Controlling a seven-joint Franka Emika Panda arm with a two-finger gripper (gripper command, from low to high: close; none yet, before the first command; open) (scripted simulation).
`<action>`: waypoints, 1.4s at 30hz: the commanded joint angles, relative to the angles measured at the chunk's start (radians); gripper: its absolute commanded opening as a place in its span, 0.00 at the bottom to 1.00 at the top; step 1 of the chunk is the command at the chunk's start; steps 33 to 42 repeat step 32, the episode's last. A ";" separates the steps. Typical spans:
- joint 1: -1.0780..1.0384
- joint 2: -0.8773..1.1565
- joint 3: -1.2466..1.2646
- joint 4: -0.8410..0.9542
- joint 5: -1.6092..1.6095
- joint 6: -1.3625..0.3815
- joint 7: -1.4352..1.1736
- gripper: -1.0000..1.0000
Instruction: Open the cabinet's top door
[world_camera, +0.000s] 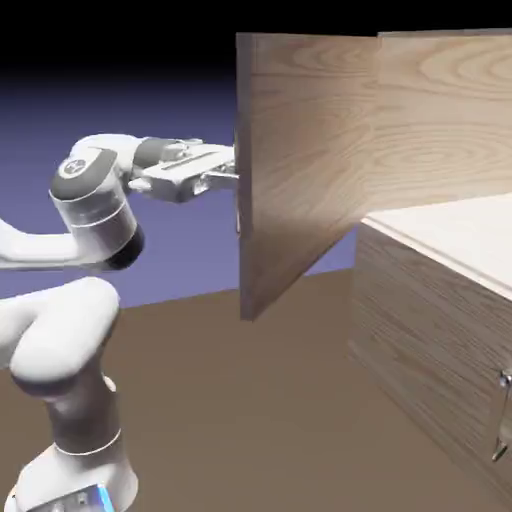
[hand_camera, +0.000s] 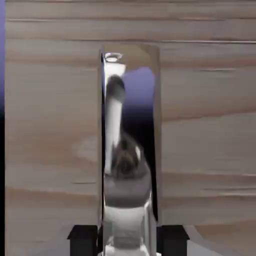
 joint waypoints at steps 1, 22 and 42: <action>0.022 -0.017 0.034 0.003 0.029 -0.043 -0.006 0.00; -0.068 -0.070 0.703 0.484 0.593 -0.868 -0.089 0.00; -0.328 -0.067 0.777 0.837 0.675 -1.161 -0.153 0.00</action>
